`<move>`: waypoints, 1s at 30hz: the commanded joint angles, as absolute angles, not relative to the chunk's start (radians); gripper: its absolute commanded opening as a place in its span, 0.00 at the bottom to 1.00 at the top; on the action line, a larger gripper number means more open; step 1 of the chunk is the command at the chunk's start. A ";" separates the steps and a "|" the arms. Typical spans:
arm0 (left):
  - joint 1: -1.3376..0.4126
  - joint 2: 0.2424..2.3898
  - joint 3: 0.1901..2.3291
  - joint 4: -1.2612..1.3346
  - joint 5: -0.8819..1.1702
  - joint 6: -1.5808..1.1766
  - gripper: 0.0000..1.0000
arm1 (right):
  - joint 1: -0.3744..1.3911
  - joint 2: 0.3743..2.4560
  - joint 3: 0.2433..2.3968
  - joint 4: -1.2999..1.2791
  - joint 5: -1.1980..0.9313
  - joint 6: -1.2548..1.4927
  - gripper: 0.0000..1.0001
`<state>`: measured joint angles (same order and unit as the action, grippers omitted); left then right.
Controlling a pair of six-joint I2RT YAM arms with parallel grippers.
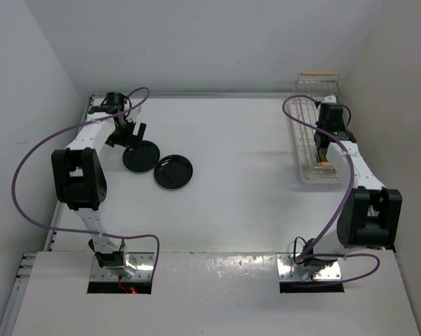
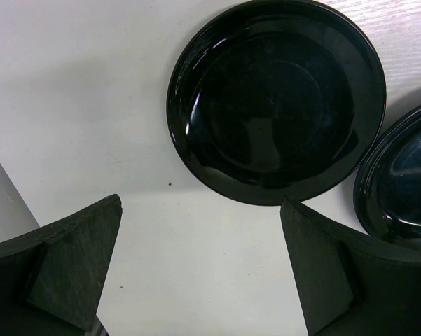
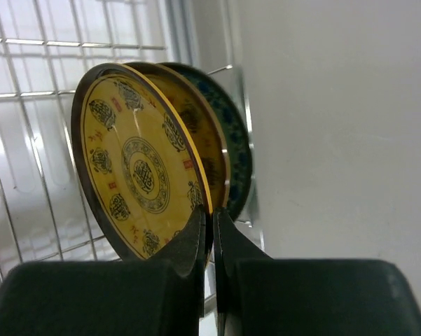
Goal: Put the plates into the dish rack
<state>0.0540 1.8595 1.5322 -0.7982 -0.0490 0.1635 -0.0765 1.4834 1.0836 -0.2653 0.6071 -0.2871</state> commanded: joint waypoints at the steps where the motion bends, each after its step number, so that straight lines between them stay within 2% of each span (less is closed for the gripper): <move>1: 0.063 1.845 1.562 -0.795 -0.048 0.155 1.00 | -0.081 1.500 1.084 -0.253 0.583 -0.270 0.00; 2: 0.063 1.845 1.562 -0.795 -0.048 0.155 1.00 | -0.080 1.503 1.091 -0.256 0.580 -0.262 0.03; 4: 0.063 1.845 1.562 -0.795 -0.048 0.155 1.00 | -0.078 1.517 1.117 -0.278 0.577 -0.244 0.21; 5: 0.063 1.845 1.562 -0.795 -0.048 0.155 1.00 | -0.077 1.522 1.123 -0.287 0.578 -0.239 0.41; 8: 0.063 1.845 1.562 -0.795 -0.048 0.155 1.00 | -0.077 1.514 1.170 -0.307 0.575 -0.230 0.54; 9: 0.063 1.845 1.562 -0.795 -0.048 0.155 1.00 | -0.072 1.506 1.213 -0.317 0.569 -0.226 0.61; 12: 0.063 1.845 1.562 -0.795 -0.048 0.155 1.00 | -0.051 1.490 1.311 -0.356 0.566 -0.209 0.71; 17: 0.063 1.856 1.571 -0.795 -0.057 0.155 1.00 | 0.118 1.470 1.428 -0.413 0.534 -0.036 0.79; 21: 0.063 1.865 1.571 -0.795 -0.095 0.155 1.00 | 0.273 1.489 1.343 -0.275 0.263 0.219 0.81; 24: 0.097 1.856 1.571 -0.795 -0.121 0.175 1.00 | 0.389 1.635 1.356 -0.207 0.030 0.407 0.74; 25: 0.115 1.856 1.560 -0.795 -0.111 0.175 1.00 | 0.432 1.766 1.418 -0.209 0.005 0.438 0.69; 26: 0.159 1.856 1.560 -0.795 -0.086 0.166 1.00 | 0.471 1.808 1.493 -0.215 -0.102 0.492 0.68; 30: 0.253 1.845 1.536 -0.804 -0.077 0.166 1.00 | 0.573 2.046 1.644 -0.195 -0.179 0.574 0.69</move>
